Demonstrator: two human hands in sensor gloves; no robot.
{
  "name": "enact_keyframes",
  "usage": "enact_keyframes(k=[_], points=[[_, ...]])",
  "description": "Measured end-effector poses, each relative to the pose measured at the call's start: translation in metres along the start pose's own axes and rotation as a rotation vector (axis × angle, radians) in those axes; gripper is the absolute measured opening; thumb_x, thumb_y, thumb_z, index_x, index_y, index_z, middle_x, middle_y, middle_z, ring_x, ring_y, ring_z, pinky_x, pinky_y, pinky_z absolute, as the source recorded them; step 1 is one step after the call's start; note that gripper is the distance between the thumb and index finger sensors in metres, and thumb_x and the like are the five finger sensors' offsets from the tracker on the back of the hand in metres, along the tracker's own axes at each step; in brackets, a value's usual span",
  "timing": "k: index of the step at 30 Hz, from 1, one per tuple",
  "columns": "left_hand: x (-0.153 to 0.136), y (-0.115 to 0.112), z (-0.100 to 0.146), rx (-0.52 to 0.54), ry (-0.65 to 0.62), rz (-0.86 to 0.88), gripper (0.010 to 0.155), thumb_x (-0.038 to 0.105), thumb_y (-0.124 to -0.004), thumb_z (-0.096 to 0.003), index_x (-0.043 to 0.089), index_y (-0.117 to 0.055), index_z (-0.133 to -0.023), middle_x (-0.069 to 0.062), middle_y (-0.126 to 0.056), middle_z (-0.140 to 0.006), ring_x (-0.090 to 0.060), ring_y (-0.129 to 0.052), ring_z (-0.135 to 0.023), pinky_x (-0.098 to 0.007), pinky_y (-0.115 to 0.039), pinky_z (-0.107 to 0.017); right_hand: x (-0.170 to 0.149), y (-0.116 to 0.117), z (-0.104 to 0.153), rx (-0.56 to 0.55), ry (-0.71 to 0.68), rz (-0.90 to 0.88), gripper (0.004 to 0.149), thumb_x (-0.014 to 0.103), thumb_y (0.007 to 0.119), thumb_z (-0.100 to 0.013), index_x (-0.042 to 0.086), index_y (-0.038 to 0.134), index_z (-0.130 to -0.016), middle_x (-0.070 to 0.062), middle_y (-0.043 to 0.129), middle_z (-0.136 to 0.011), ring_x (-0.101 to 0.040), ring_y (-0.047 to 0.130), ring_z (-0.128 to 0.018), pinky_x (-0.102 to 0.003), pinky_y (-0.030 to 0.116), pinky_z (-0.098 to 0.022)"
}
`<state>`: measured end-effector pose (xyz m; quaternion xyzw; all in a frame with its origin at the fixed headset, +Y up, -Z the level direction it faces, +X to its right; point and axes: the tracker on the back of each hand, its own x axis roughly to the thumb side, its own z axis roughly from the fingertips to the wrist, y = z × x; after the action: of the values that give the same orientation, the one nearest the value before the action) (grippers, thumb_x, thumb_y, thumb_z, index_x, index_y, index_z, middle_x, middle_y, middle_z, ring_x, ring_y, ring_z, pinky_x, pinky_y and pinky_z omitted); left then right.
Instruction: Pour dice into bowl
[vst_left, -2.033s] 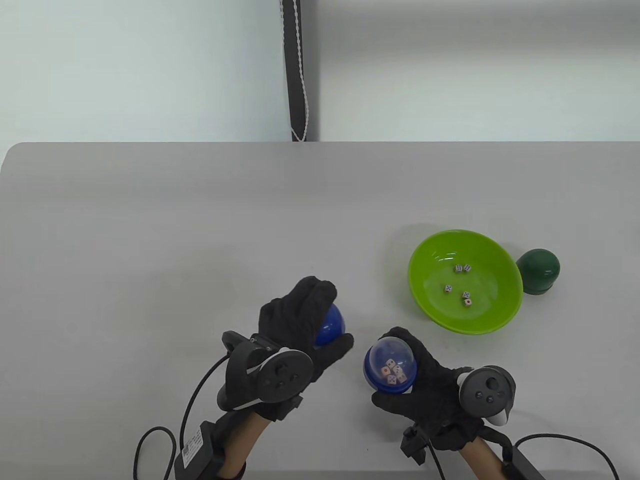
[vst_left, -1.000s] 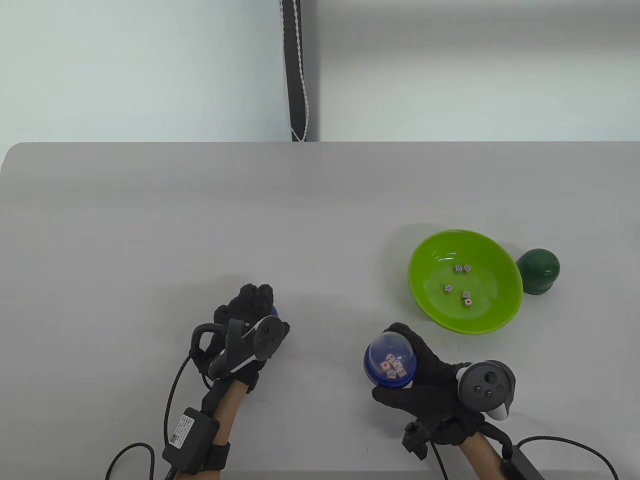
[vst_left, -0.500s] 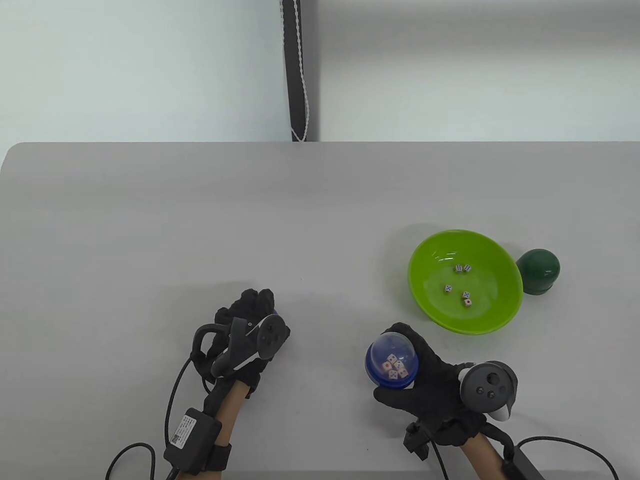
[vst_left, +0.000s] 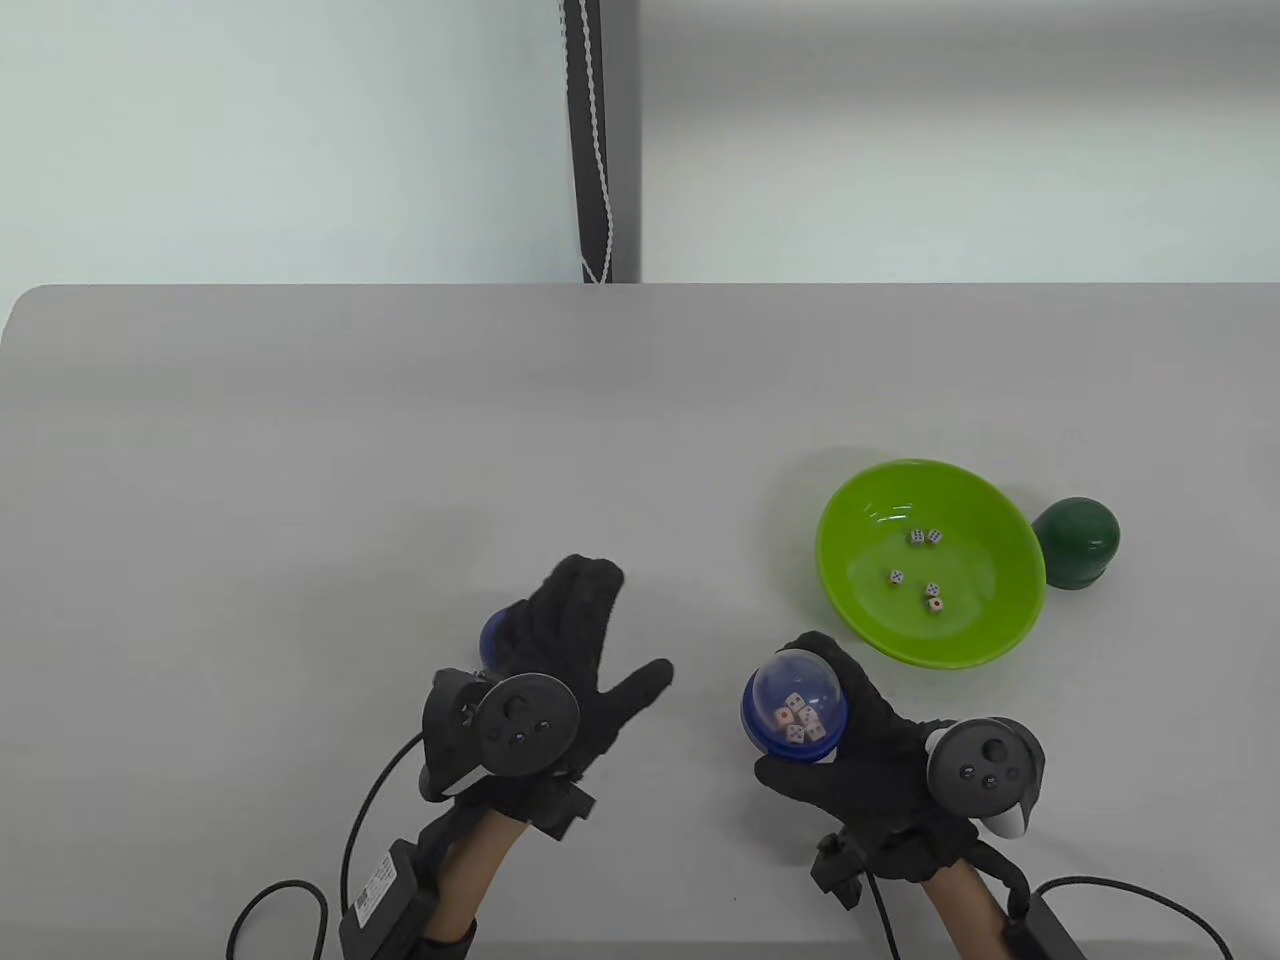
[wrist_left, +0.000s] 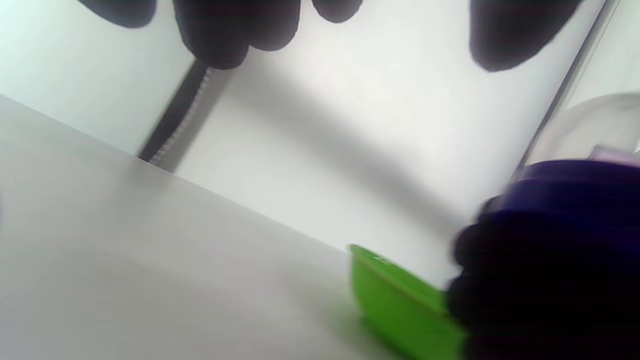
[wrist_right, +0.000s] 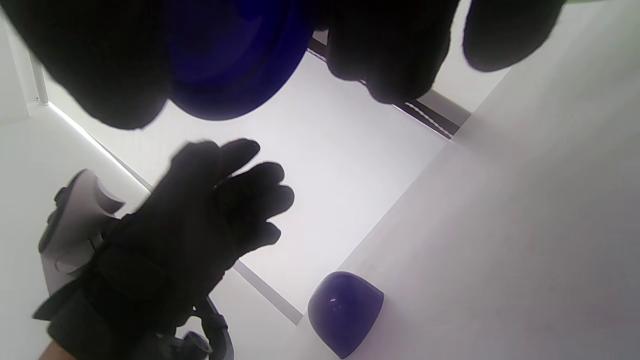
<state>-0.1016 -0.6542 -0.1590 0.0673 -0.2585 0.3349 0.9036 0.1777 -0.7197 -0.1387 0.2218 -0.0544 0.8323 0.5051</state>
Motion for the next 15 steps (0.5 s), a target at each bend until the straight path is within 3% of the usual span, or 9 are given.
enact_keyframes(k=[4, 6, 8, 10, 15], points=[[0.036, -0.023, -0.01, -0.074, -0.114, 0.091, 0.106, 0.065, -0.072, -0.0523, -0.002, -0.02, -0.115, -0.04, -0.044, -0.114, -0.061, -0.058, -0.1, -0.082, -0.046, -0.064, 0.002, 0.004, -0.001, 0.014, -0.013, 0.001, 0.112, 0.062, 0.093, -0.037, -0.002, 0.037, -0.11, -0.026, 0.066, -0.105, -0.045, 0.081, -0.088, -0.068, 0.067, -0.058], [0.044, -0.035, -0.015, -0.102, -0.128, 0.083, 0.107, 0.068, -0.074, -0.0505, 0.007, -0.015, -0.116, -0.038, -0.045, -0.115, -0.059, -0.059, -0.101, -0.081, -0.047, -0.064, 0.003, 0.005, 0.0, 0.016, -0.018, 0.006, 0.112, 0.062, 0.093, -0.037, -0.003, 0.037, -0.11, -0.026, 0.067, -0.105, -0.046, 0.081, -0.088, -0.068, 0.067, -0.058], [0.047, -0.047, -0.02, -0.069, -0.121, 0.085, 0.108, 0.068, -0.079, -0.0477, 0.005, -0.024, -0.116, -0.036, -0.053, -0.112, -0.057, -0.068, -0.097, -0.078, -0.053, -0.064, 0.003, 0.005, 0.0, 0.011, -0.021, 0.006, 0.112, 0.062, 0.093, -0.037, -0.003, 0.037, -0.11, -0.026, 0.067, -0.105, -0.046, 0.081, -0.088, -0.068, 0.067, -0.058], [0.048, -0.054, -0.023, -0.118, -0.101, 0.104, 0.109, 0.067, -0.082, -0.0466, 0.005, -0.026, -0.116, -0.036, -0.056, -0.111, -0.057, -0.07, -0.096, -0.077, -0.054, -0.064, 0.003, 0.005, 0.0, 0.0, -0.011, 0.011, 0.112, 0.061, 0.093, -0.037, -0.003, 0.037, -0.11, -0.026, 0.067, -0.105, -0.046, 0.081, -0.088, -0.068, 0.067, -0.058], [0.048, -0.055, -0.022, -0.07, -0.117, 0.101, 0.105, 0.062, -0.085, -0.0474, 0.0, -0.034, -0.114, -0.025, -0.068, -0.107, -0.052, -0.076, -0.095, -0.077, -0.055, -0.063, 0.001, 0.009, 0.0, 0.01, 0.01, -0.003, 0.112, 0.061, 0.093, -0.037, -0.004, 0.038, -0.11, -0.027, 0.067, -0.104, -0.046, 0.082, -0.087, -0.067, 0.068, -0.057]])
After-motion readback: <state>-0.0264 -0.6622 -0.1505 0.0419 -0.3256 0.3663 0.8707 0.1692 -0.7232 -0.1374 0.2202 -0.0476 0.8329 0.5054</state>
